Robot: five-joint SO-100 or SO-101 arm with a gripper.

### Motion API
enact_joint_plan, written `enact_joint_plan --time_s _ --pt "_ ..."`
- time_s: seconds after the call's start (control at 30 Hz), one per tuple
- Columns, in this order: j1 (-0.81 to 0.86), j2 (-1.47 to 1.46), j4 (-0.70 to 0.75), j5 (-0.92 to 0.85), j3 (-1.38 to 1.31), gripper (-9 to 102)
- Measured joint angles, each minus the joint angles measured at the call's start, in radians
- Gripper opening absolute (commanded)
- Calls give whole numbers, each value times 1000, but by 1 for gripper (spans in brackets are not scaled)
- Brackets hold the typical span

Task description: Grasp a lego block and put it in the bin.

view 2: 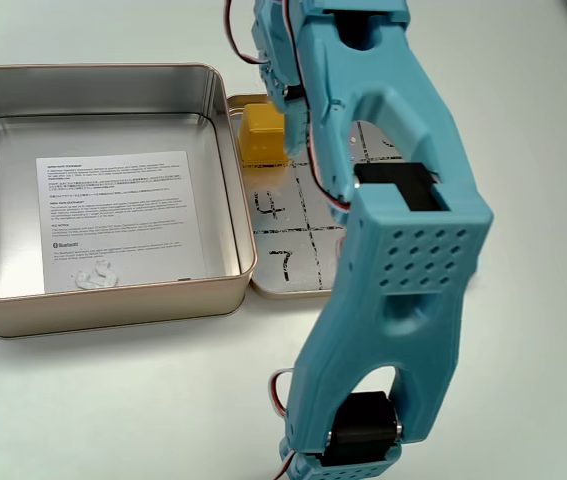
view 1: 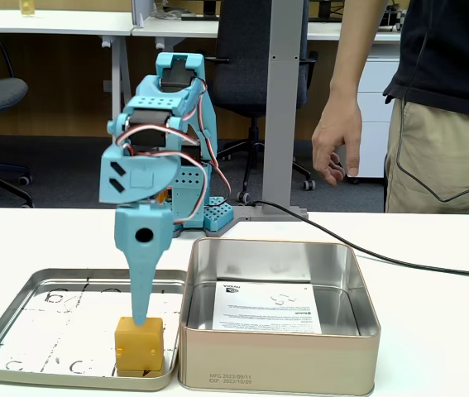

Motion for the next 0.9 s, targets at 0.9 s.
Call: enact_joint_plan --time_s 0.9 --pt "-18 -252 -15 -17 -130 30"
